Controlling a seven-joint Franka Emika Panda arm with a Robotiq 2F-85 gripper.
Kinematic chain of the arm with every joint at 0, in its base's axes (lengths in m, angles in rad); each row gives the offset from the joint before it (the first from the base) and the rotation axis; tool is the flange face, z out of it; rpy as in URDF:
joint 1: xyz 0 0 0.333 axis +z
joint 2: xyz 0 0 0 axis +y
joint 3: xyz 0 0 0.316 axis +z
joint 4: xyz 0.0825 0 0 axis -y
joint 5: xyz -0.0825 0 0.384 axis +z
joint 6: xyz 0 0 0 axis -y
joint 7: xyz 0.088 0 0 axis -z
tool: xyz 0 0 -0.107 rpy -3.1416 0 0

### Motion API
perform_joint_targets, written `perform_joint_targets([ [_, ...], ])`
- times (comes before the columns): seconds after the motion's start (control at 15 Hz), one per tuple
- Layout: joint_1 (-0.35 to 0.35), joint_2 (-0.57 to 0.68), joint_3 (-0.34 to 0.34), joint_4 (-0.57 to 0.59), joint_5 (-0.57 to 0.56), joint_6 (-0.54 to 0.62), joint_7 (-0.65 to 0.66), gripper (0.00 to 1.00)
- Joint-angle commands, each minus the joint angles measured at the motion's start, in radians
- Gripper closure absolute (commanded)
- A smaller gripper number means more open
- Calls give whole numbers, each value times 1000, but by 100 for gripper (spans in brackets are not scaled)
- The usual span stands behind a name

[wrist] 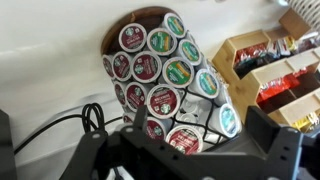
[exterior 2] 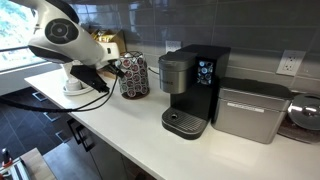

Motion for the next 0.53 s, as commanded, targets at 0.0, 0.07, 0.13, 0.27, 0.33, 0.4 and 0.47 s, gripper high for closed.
perform_joint_targets([
  [0.0,-98,-120,81,-46,-275,-73,152,0],
  [0.07,-107,-151,79,-44,-358,-106,191,0],
  [0.13,-66,-171,35,-42,-438,-117,227,0],
  [0.27,-29,-224,-14,-33,-559,-165,281,0],
  [0.33,-21,-248,-32,-30,-608,-190,295,0],
  [0.4,-7,-272,-53,-27,-661,-211,321,0],
  [0.47,14,-295,-78,-27,-702,-229,338,0],
])
